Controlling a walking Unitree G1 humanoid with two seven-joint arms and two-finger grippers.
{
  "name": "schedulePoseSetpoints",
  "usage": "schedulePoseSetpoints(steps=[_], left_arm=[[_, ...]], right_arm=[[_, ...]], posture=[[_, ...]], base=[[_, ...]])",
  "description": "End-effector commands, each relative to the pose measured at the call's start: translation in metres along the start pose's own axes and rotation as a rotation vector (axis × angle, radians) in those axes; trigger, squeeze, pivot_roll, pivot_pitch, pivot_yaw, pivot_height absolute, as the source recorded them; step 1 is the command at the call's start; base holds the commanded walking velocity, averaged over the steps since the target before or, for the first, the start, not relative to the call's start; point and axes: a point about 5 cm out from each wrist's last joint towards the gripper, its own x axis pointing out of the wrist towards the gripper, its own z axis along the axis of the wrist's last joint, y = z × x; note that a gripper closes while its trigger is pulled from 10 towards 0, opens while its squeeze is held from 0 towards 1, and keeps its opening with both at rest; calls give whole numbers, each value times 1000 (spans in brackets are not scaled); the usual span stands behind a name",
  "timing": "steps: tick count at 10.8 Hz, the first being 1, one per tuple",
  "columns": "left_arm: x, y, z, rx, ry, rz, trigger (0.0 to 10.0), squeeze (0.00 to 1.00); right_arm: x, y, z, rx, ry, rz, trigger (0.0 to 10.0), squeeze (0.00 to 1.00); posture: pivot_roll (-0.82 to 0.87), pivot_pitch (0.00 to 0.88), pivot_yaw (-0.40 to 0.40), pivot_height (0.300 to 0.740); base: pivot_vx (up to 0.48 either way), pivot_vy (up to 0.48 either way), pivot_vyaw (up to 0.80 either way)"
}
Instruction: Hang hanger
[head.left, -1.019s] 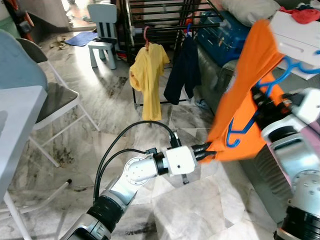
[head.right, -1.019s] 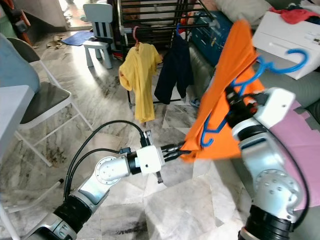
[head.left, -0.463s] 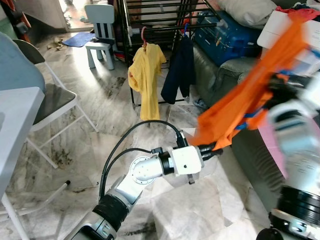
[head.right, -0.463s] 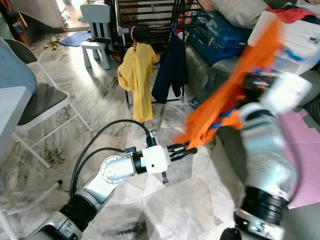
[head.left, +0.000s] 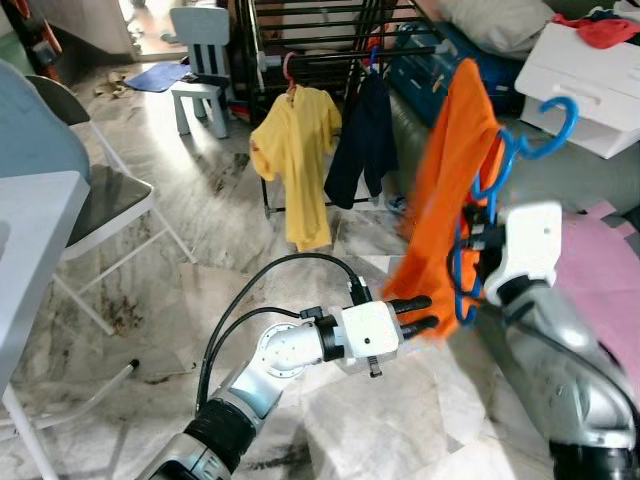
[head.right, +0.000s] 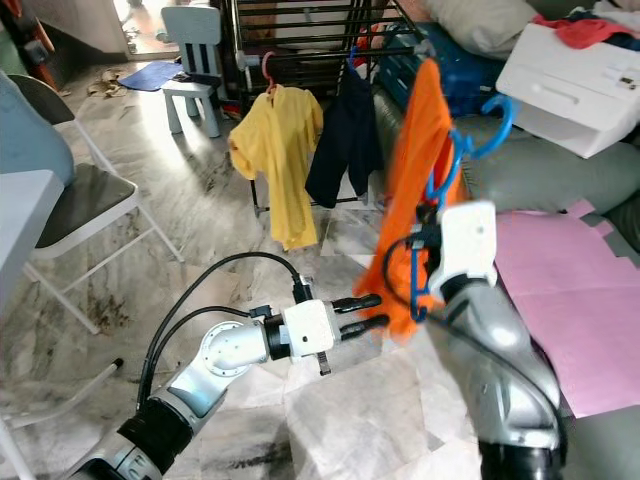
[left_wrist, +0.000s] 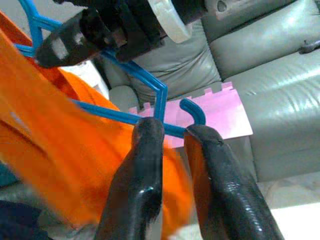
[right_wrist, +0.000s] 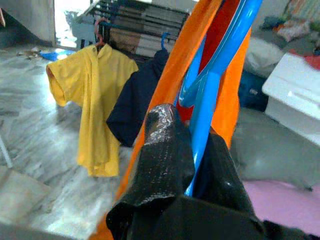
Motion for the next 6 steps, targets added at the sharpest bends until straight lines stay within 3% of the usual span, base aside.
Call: schedulePoseSetpoints(steps=[1,3,6], left_arm=[[3,-1,0,-3,5,-31,10000,1000],[0,2,1,-4,1,-21,10000,1000],[-21,25,1,51,-1,117,10000,1000]], right_arm=[[-3,8,15,-30,-97,44,10000,0],[-12,5,5,-108,-81,45,10000,0],[-47,-15,-18,-238,19,111,10000,0]], posture=[[-60,0,-35,740],[-56,0,-32,740],[-36,0,-38,740]], base=[[0,0,0],[0,0,0],[0,0,0]])
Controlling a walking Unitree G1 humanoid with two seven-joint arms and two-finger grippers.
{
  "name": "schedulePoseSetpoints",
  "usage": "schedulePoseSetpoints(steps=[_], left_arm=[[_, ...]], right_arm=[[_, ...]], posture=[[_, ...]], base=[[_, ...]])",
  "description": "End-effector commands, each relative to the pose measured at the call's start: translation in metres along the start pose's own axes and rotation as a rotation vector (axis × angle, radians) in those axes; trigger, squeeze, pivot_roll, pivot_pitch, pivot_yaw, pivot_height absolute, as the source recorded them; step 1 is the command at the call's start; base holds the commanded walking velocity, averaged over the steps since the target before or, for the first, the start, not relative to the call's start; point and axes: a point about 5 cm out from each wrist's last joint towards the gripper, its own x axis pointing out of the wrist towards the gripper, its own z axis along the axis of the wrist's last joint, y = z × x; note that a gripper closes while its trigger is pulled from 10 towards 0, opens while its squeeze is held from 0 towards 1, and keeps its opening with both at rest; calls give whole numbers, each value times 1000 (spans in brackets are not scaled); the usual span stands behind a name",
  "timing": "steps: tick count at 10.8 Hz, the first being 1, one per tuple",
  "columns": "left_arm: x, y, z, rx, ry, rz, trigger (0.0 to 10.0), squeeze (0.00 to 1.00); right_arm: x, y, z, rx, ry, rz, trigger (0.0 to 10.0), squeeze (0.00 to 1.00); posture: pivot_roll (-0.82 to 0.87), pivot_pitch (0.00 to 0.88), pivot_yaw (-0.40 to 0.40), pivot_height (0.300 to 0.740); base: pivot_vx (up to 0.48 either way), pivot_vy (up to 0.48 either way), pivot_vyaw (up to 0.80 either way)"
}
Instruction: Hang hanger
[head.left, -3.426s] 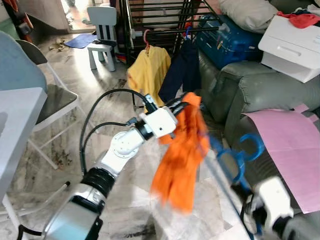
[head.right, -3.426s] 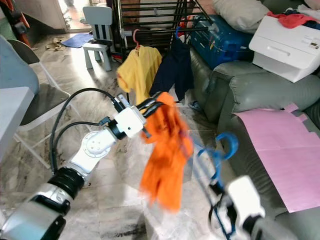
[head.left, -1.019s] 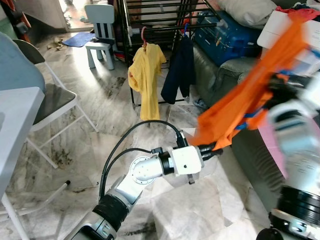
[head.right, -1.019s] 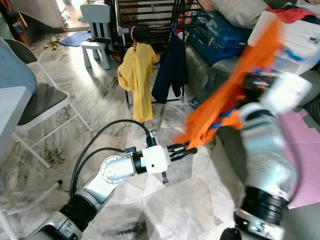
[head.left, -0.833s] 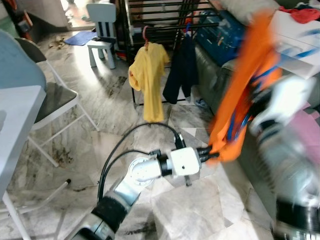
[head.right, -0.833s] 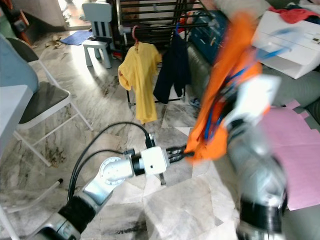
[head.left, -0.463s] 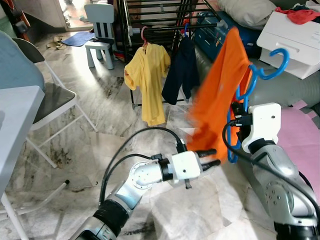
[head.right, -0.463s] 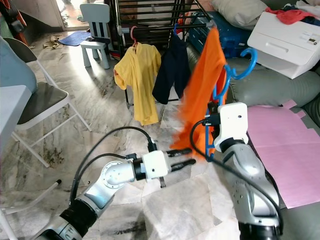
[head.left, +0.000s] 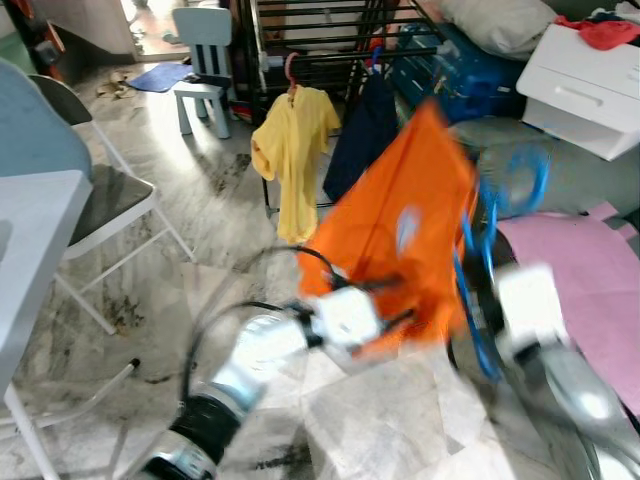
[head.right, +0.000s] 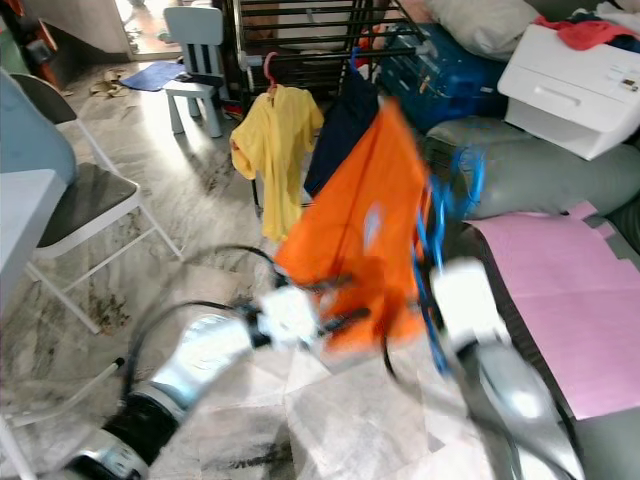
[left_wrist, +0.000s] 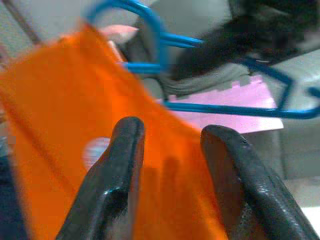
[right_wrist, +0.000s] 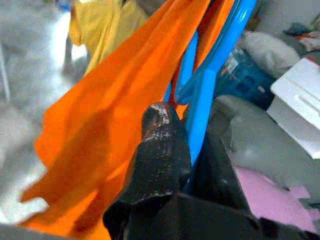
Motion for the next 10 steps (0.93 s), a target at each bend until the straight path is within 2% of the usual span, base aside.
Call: schedulePoseSetpoints(steps=[1,2,3,5,7,9,10], left_arm=[[-1,10,9,41,-46,19,10000,1000],[-6,17,12,75,-52,2,10000,1000],[-11,21,9,108,-29,-17,10000,1000],[-20,23,-2,186,38,-80,10000,1000],[-22,21,-6,218,69,-123,10000,1000],[-27,15,-10,268,86,-183,10000,1000],[-30,14,-13,281,101,-209,10000,1000]], right_arm=[[-7,-1,15,-43,-79,50,10000,0],[-23,-15,7,-59,-35,78,10000,0],[-35,-20,3,-82,-7,120,10000,0],[-61,-19,-2,-89,79,298,10000,0],[-74,-23,-2,-108,113,358,10000,0],[-96,-23,-1,-95,199,496,10000,0],[-105,-25,-4,-126,254,539,10000,0]], posture=[[-34,0,-34,740],[-31,0,-28,740],[-29,0,-23,740],[-33,0,-15,740],[-24,0,-20,740],[-22,0,-21,740],[-20,0,-21,740]], base=[[0,0,0],[0,0,0],[0,0,0],[0,0,0],[0,0,0],[0,0,0],[0,0,0]])
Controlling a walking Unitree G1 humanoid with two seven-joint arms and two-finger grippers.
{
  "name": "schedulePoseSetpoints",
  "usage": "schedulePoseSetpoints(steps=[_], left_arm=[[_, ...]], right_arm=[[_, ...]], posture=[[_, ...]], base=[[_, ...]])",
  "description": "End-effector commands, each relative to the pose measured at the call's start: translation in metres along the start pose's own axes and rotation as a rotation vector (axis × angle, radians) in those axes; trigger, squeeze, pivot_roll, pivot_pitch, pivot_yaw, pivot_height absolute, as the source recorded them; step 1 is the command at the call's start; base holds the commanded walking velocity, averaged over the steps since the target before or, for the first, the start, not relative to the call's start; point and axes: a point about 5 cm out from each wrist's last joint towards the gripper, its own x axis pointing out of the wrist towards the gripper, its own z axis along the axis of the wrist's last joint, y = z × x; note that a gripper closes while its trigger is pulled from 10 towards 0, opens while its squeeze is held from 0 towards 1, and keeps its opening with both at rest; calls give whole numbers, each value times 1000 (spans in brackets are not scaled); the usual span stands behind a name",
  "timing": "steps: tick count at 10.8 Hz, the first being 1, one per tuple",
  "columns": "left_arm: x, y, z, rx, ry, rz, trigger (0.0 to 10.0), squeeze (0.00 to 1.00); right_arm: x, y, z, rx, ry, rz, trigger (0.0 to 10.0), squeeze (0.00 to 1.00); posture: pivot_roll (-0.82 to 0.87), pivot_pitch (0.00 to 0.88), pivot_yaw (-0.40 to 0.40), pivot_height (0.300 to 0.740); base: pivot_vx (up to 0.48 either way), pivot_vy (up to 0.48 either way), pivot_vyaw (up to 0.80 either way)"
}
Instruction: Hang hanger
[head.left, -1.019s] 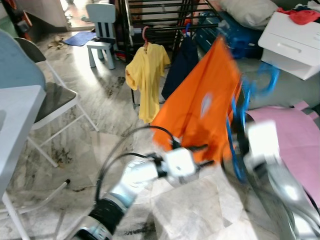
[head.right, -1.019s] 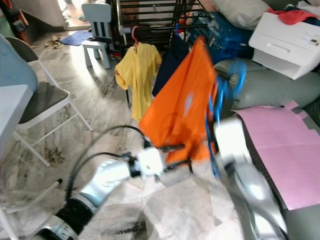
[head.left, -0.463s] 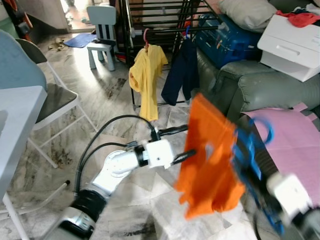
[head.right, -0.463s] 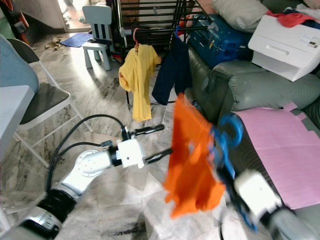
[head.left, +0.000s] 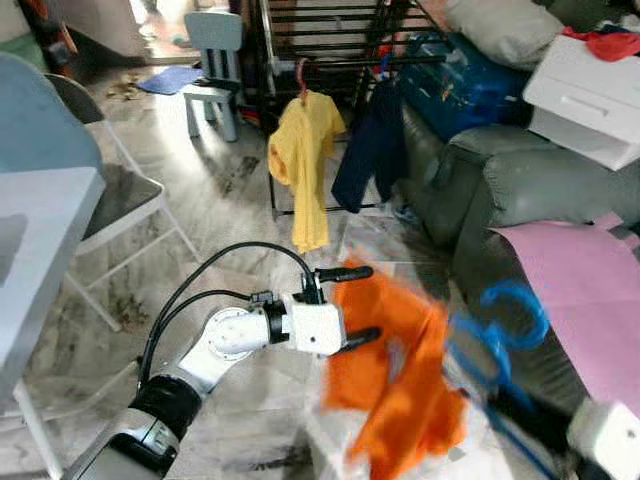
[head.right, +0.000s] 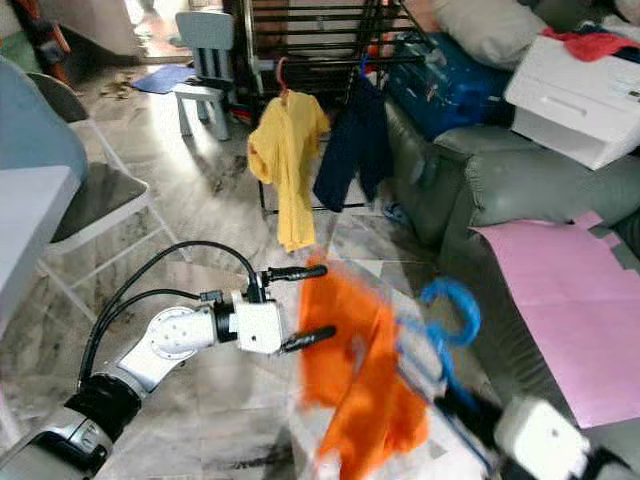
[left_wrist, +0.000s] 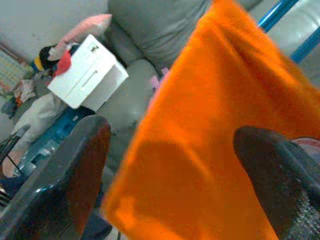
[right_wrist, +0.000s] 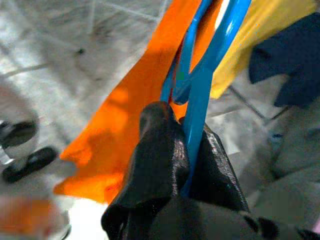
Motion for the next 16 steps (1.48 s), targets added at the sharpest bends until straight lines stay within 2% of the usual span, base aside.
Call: schedulePoseSetpoints(steps=[1,2,3,4,5,6,7,8,9,11,14,16], left_arm=[[0,0,-2,38,20,-52,10000,1000],[0,-1,-4,35,28,-84,10000,1000],[0,-2,-5,40,26,-130,10000,898],[0,-1,-7,67,39,-148,10000,0],[2,2,-8,78,49,-144,10000,0],[3,5,-8,76,48,-146,7020,0],[4,7,-7,64,40,-154,2706,0],[3,8,-8,47,32,-177,0,0],[3,7,-8,52,28,-197,0,0],[3,-1,-11,5,32,-270,0,0],[3,0,-11,-16,31,-294,0,0],[2,0,-12,-21,39,-303,0,0]], right_arm=[[-7,-1,14,-72,-17,47,10000,0],[-11,-1,14,-111,24,91,10000,0],[-13,-3,16,-146,49,125,10000,0],[-12,-4,20,-173,59,152,10000,0],[-10,-5,23,-201,65,174,10000,0],[-9,-5,23,-228,78,193,10000,0],[-8,-5,24,-254,85,208,10000,0],[-6,-7,22,-307,110,212,10000,0],[-5,-8,22,-319,110,211,10000,0],[0,-13,25,-382,102,184,10000,0],[5,-20,23,-494,130,160,10000,0],[8,-24,24,-527,128,143,10000,0]], posture=[[-23,0,-19,740],[-25,0,-15,740],[-23,0,-14,740],[-22,0,-14,740],[-22,0,-12,740],[-22,0,-11,740],[-22,0,-6,740],[-23,0,-2,740],[-25,0,2,740],[-27,0,7,740],[-25,0,11,740],[-24,0,14,740]], base=[[0,0,0],[0,0,0],[0,0,0],[0,0,0],[0,0,0],[0,0,0],[0,0,0],[0,0,0],[0,0,0],[0,0,0],[0,0,0],[0,0,0]])
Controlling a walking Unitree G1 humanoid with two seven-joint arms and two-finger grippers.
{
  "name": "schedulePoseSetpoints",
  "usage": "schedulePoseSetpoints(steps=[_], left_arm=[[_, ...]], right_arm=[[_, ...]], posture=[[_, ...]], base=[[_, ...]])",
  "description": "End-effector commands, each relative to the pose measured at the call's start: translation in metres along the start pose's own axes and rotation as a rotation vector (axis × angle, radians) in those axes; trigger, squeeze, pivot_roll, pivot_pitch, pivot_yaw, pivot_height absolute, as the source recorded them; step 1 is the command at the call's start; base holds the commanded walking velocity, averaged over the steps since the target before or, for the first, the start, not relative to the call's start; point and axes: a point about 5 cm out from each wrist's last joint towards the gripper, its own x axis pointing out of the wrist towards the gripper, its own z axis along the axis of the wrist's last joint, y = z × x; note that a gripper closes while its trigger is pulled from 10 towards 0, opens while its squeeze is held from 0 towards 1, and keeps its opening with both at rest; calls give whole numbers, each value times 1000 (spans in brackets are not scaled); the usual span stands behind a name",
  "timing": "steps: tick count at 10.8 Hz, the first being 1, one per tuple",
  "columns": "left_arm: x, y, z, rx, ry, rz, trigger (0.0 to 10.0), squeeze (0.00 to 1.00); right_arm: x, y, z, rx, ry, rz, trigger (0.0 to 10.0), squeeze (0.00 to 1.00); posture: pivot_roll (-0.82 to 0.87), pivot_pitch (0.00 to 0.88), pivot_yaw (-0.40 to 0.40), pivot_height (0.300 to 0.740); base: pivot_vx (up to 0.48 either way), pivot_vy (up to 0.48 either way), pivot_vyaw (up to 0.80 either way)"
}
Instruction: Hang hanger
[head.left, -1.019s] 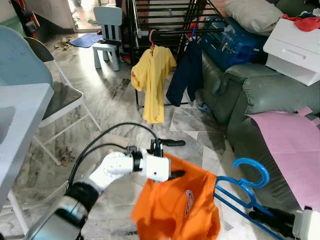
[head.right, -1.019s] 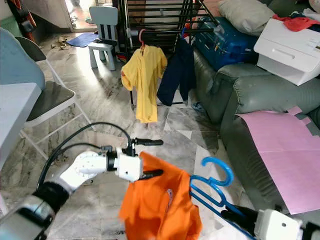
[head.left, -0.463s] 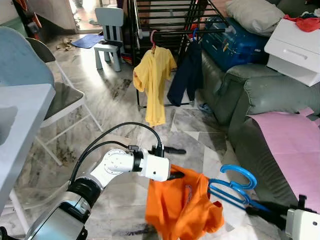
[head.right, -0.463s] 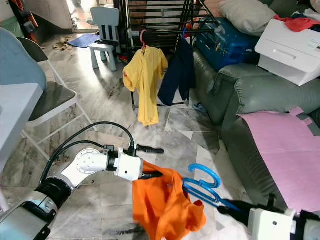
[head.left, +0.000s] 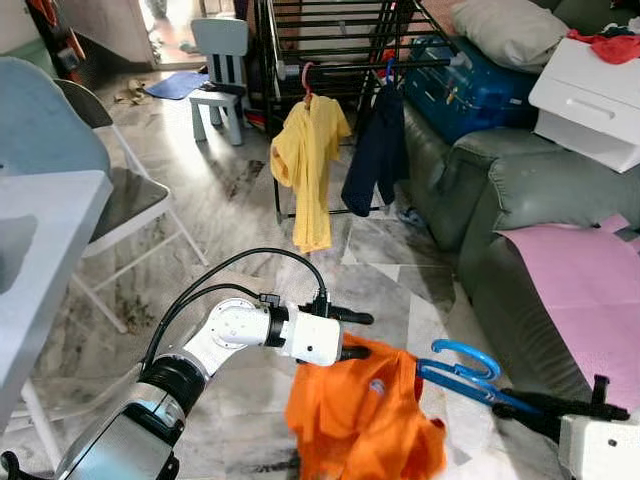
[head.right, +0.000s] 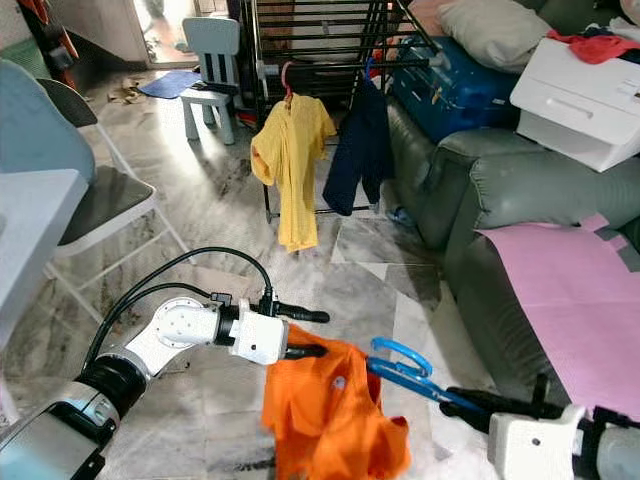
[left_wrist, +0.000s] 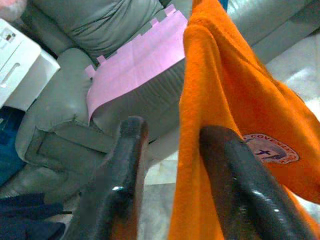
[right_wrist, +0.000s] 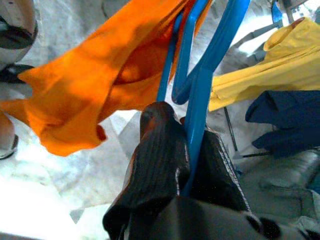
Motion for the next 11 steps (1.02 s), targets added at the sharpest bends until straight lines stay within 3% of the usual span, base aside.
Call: schedulePoseSetpoints(steps=[1,11], left_arm=[[-2,5,0,8,14,-18,0,0],[6,-1,-5,-10,53,-47,0,0]], right_arm=[[2,-3,5,-36,-22,-12,10000,0],[16,-15,12,-114,-70,-49,10000,0]], posture=[[-26,0,15,740],[-32,0,22,740]], base=[[0,0,0],[0,0,0]])
